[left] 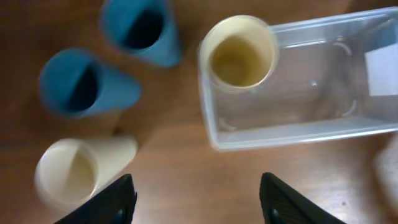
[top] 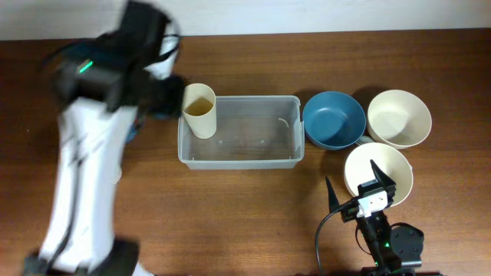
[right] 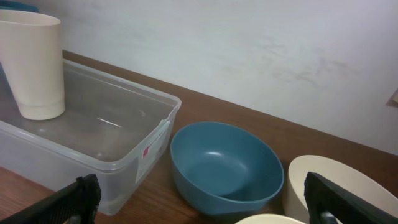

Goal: Pack container
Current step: 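Open the left gripper and withdraw it from the cup, then grasp the second cream cup with the left gripper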

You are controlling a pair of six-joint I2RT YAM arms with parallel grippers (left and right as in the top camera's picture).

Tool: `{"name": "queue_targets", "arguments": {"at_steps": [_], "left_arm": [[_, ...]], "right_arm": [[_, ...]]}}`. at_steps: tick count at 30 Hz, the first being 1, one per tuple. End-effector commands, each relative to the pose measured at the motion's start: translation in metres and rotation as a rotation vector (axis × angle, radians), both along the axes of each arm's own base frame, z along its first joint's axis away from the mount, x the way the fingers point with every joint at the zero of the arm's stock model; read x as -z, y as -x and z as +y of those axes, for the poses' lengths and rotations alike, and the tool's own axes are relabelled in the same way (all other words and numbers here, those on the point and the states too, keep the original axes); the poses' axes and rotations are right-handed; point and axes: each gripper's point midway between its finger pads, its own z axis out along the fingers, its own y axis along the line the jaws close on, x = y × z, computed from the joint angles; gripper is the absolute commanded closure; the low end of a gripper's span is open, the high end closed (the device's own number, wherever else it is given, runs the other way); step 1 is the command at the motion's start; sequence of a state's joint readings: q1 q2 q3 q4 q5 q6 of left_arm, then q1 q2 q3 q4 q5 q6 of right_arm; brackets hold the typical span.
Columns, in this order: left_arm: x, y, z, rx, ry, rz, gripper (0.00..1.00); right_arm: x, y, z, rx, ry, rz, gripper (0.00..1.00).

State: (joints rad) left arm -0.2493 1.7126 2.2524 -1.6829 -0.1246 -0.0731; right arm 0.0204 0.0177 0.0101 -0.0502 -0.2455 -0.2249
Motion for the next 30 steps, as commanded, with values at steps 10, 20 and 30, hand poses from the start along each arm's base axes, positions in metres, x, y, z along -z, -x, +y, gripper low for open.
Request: {"name": "queue_targets", "arguments": {"at_steps": [10,20,30], "left_arm": [[0.072,0.07,0.113,-0.394,-0.122,0.195,0.13],[0.123,0.056,0.136,-0.478,-0.115,0.202,0.13],[0.127,0.034,0.148,-0.518,-0.094,0.116,0.05]], "right_arm": [[0.003,0.001,0.003,-0.013,0.003,0.006,0.01],[0.003,0.001,0.003,-0.013,0.003,0.006,0.02],[0.003,0.001,0.003,-0.013,0.003,0.006,0.01]]}}
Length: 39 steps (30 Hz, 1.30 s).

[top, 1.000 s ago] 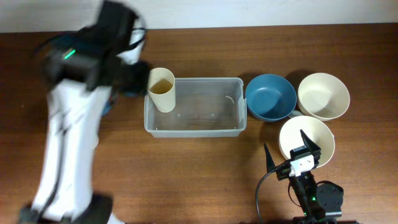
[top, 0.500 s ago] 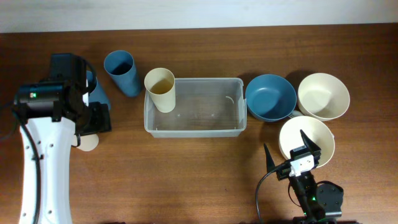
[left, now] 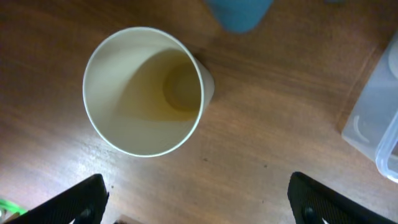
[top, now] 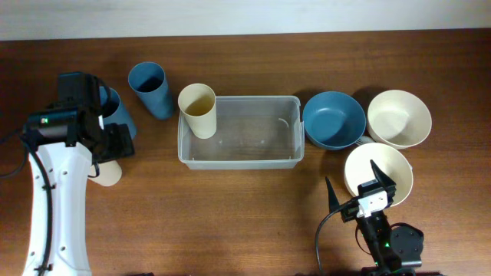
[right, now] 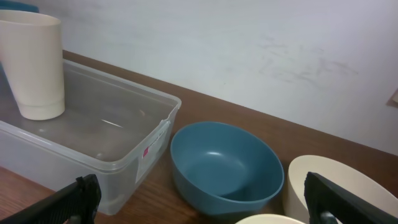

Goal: Pack container
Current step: 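Grasp the second cream cup with the left gripper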

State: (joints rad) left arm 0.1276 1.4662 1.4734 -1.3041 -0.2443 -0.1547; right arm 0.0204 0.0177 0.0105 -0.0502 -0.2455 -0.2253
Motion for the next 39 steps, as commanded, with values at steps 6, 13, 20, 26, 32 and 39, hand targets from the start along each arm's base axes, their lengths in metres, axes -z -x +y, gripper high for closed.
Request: {"name": "queue_targets", "arguments": {"at_steps": [6,13,20,26,32,39], "left_arm": [[0.007,-0.021,0.006,-0.021,0.0,-0.055,0.05],[0.042,-0.032,0.006,-0.019,0.024,0.043,0.06],[0.081,-0.037,0.003,-0.015,0.064,0.155,0.1],[0.092,-0.038,0.003,-0.016,0.069,0.188,0.32],[0.093,-0.037,0.003,-0.016,0.068,0.192,0.76],[0.093,-0.033,0.003,-0.017,0.067,0.211,0.98]], "right_arm": [[0.003,0.001,0.003,-0.013,0.002,0.007,0.01],[0.003,0.001,0.003,-0.013,0.002,0.007,0.01],[0.003,0.001,0.003,-0.013,0.002,0.007,0.01],[0.003,0.001,0.003,-0.013,0.002,0.007,0.01],[0.003,0.001,0.003,-0.013,0.002,0.007,0.01],[0.003,0.001,0.003,-0.013,0.002,0.007,0.01]]}}
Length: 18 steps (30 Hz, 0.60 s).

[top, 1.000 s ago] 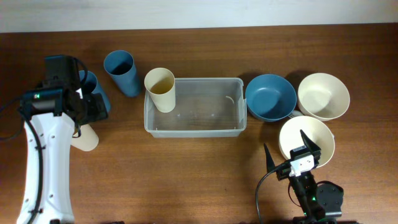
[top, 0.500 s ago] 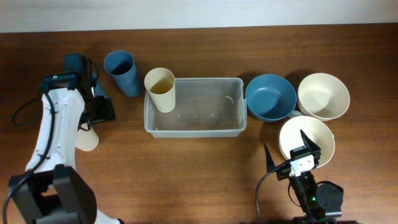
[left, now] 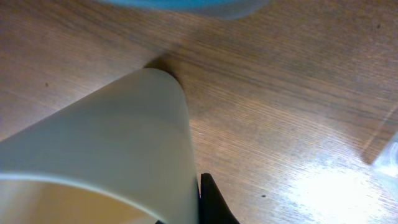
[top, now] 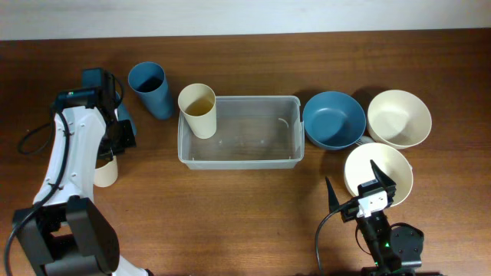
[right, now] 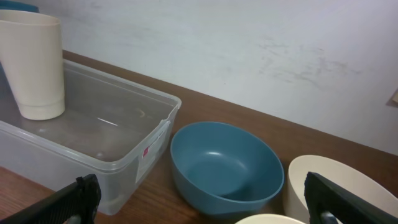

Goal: Pack container
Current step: 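Grasp the second cream cup with the left gripper, then lift the cream cup and stack it into the cup in the bin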

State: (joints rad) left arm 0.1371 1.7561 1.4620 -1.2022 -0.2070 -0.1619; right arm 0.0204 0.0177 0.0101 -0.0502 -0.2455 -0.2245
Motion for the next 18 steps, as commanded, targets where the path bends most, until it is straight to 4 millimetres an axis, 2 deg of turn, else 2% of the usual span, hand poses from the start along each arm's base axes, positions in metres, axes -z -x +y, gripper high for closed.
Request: {"name": "queue_targets", "arguments": {"at_steps": [1,11,14,18], "left_arm": [[0.004,0.004,0.002,-0.007,0.0,0.025,0.98],[0.0,0.026,-0.011,-0.004,0.063,0.111,0.98],[-0.009,0.026,-0.023,0.013,0.132,0.103,0.99],[-0.037,0.016,-0.059,0.161,0.277,0.026,0.98]], "right_arm": [[0.003,0.001,0.003,-0.013,0.003,0.006,0.01],[0.003,0.001,0.003,-0.013,0.003,0.006,0.01],[0.003,0.001,0.003,-0.013,0.003,0.006,0.01],[0.003,0.001,0.003,-0.013,0.003,0.006,0.01]]}}
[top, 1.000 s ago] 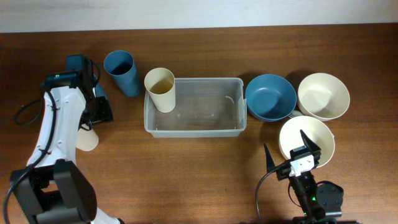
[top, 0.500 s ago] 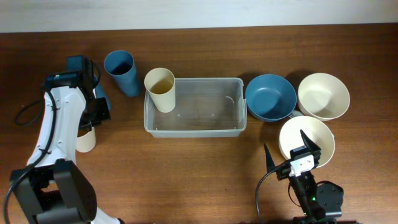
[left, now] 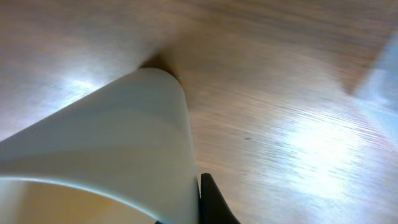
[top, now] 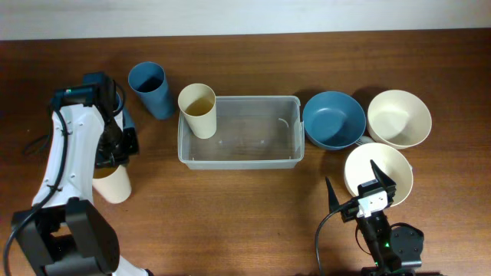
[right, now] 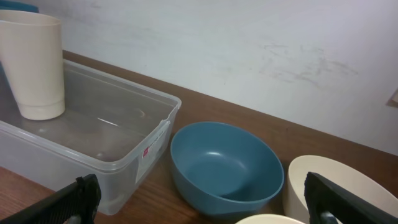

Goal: Pack container
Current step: 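Lift the cream cup and stack it into the cup in the bin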

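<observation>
My left gripper (top: 113,162) is shut on a cream cup (top: 113,185) at the table's left. In the left wrist view that cream cup (left: 112,149) fills the lower left, with one black finger (left: 210,202) pressed against its wall. The clear plastic container (top: 239,153) lies mid-table, and another cream cup (top: 198,110) stands upright in its left end. A blue cup (top: 150,88) stands just left of the container. My right gripper (top: 360,193) is open near the front right, holding nothing.
A blue bowl (top: 334,119) and two cream bowls (top: 399,117) (top: 377,170) sit to the right of the container. A second blue cup (top: 126,120) is mostly hidden under my left arm. The right wrist view shows the container (right: 93,134) and the blue bowl (right: 227,165).
My left gripper, still shut on the cream cup, has shifted toward the front and slightly right. The blue cup has left the left wrist view, and the container's corner now shows at its right edge.
My left gripper was open over the cups beside the container, with one cream cup standing inside it. Then it was open above the cream cup at the far left. Later it was shut on that cup, and now it holds the cup slightly nearer the front. The right arm stayed still.
</observation>
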You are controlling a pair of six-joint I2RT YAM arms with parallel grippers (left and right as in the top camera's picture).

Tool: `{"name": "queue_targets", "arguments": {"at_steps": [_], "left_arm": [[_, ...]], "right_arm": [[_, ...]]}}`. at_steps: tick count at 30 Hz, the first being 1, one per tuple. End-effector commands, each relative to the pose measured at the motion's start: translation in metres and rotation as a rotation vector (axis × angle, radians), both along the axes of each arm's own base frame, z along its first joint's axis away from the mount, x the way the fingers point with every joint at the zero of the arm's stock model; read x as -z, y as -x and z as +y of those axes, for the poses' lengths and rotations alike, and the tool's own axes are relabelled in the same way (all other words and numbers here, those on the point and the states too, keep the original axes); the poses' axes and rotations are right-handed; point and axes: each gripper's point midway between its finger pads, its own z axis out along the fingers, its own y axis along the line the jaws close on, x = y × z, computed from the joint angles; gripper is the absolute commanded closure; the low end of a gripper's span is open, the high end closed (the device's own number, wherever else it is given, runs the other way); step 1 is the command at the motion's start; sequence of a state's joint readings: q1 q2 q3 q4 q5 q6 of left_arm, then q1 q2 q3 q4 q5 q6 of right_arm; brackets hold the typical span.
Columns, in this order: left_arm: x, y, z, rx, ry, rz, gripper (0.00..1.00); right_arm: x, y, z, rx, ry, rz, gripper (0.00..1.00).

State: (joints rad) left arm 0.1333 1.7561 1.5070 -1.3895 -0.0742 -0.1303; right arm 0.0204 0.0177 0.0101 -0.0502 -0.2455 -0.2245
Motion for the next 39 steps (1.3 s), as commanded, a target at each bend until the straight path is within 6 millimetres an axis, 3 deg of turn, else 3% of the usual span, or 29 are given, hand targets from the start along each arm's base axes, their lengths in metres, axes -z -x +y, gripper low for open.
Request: {"name": "queue_targets", "arguments": {"at_steps": [1,12,15,19,29,39], "left_arm": [[-0.04,-0.017,-0.038,0.14,0.145,-0.139,0.99],[-0.167,-0.012,-0.08,0.309,0.092,-0.497,0.98],[-0.194,-0.019,-0.096,0.363,0.095,-0.64,0.98],[-0.215,-0.035,-0.118,0.424,0.108,-0.765,0.98],[-0.221,-0.074,-0.178,0.55,0.161,-0.881,0.98],[-0.193,-0.099,-0.189,0.558,0.164,-0.833,0.98]], "right_arm": [[0.003,0.001,0.003,-0.013,0.003,0.006,0.01],[0.003,0.001,0.003,-0.013,0.003,0.006,0.01],[0.003,0.001,0.003,-0.013,0.003,0.006,0.01],[0.003,0.001,0.003,-0.013,0.003,0.006,0.01],[0.003,0.001,0.003,-0.013,0.003,0.006,0.01],[0.003,0.001,0.003,-0.013,0.003,0.006,0.01]]}}
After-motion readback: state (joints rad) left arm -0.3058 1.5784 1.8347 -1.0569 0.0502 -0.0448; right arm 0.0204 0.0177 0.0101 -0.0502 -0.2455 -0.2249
